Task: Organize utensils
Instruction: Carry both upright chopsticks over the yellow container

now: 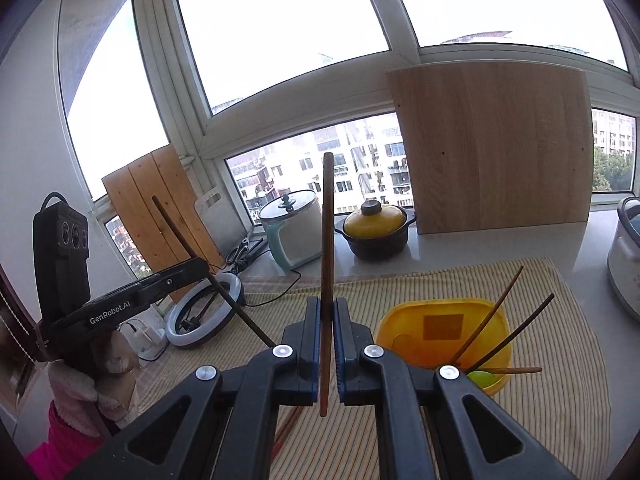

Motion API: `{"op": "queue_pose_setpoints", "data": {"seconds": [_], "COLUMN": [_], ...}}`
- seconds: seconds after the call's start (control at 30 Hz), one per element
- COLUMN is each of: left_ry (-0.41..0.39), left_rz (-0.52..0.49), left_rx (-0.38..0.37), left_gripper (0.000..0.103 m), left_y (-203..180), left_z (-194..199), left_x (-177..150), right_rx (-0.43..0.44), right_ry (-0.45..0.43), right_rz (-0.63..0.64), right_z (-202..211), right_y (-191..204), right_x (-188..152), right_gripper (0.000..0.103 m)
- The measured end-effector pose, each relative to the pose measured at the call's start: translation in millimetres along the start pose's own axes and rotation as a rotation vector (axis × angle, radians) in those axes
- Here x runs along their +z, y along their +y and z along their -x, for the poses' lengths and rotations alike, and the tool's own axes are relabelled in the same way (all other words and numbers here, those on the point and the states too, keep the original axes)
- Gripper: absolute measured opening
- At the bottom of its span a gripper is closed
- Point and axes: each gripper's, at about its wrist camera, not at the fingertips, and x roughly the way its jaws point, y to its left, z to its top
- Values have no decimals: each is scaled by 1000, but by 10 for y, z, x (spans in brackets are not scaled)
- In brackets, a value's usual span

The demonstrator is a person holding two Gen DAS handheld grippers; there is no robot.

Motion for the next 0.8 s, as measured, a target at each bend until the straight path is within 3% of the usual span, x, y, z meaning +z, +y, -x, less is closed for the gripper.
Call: {"op": "queue_pose_setpoints", "data": {"seconds": [0.43, 0.8], "left_ry": [-38, -42], "left_rz": [-10, -19], "left_rx": [-50, -87], "left_gripper": [3, 3], "left_y": [-273, -503], "left_z": [-153, -386], "left_x": [276, 417], "right_rx": [-80, -115], "right_ry": [-88, -104], "right_rz": [-53, -96], "right_z": [339, 322], "right_y": [-403, -619], "right_x": [158, 187], "right_gripper": [4, 4]}}
